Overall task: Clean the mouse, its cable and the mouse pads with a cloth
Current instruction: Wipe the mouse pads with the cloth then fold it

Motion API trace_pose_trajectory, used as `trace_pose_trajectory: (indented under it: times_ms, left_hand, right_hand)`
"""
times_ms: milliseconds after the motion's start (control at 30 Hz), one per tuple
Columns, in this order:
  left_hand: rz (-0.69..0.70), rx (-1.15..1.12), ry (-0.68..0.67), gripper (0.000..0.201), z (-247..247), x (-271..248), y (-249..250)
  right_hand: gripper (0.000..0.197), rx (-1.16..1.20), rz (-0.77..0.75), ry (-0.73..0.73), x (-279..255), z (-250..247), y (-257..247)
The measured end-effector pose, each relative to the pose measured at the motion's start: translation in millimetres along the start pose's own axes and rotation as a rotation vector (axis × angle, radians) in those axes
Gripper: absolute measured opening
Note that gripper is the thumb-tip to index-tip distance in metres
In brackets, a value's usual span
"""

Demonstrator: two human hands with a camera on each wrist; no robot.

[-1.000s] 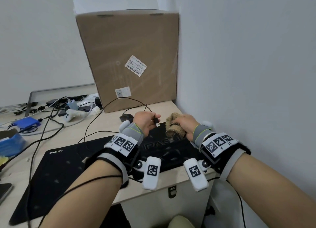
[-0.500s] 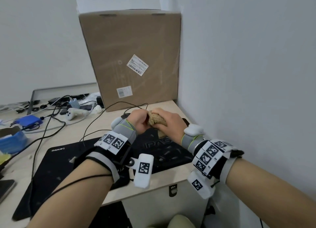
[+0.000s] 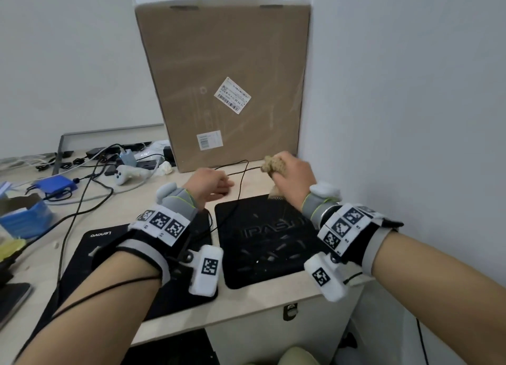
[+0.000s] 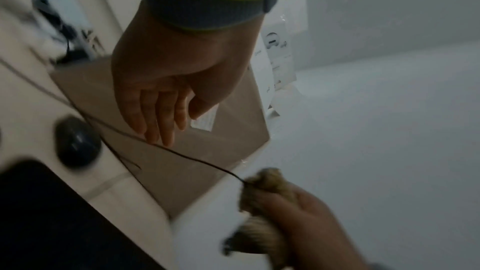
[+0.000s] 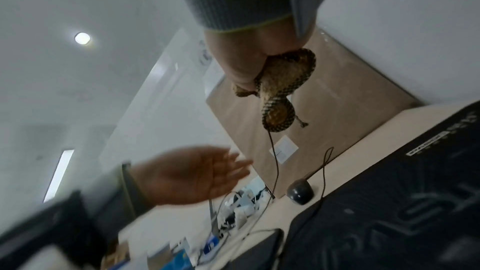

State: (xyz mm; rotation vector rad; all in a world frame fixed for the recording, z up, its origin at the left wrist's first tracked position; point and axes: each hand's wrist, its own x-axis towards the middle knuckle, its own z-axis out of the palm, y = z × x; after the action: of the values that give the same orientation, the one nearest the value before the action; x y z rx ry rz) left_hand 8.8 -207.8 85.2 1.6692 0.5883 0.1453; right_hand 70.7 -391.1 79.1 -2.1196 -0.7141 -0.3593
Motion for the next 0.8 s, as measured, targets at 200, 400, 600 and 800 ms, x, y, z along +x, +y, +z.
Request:
trace_pose_trajectory:
  times_ms: [200,400,600,800]
  left_hand:
    - [-0.005,0.546,0.473,0.020,-81.1,23.0,-40.0]
    - [-0.330,0.852,0.393,0.043,-129.9,19.2,-80.3]
    - [-0.420,0.822,0.354,0.048,-130.5,27.3,-93.1]
    - [-0.426,0.806,0.353,0.049,-126.8,40.6,-96.9]
  right_hand:
    - [0.023,0.074,0.447,0.055,40.1,0.4,14.7]
    - [0.016,0.116,0.507,0.029,43.0,21.1,27.5]
    - [0.027,0.134,0.537,0.007,35.4,41.1,31.8]
    - [0.026,0.138,0.528,-0.036,34.9,45.6,37.8]
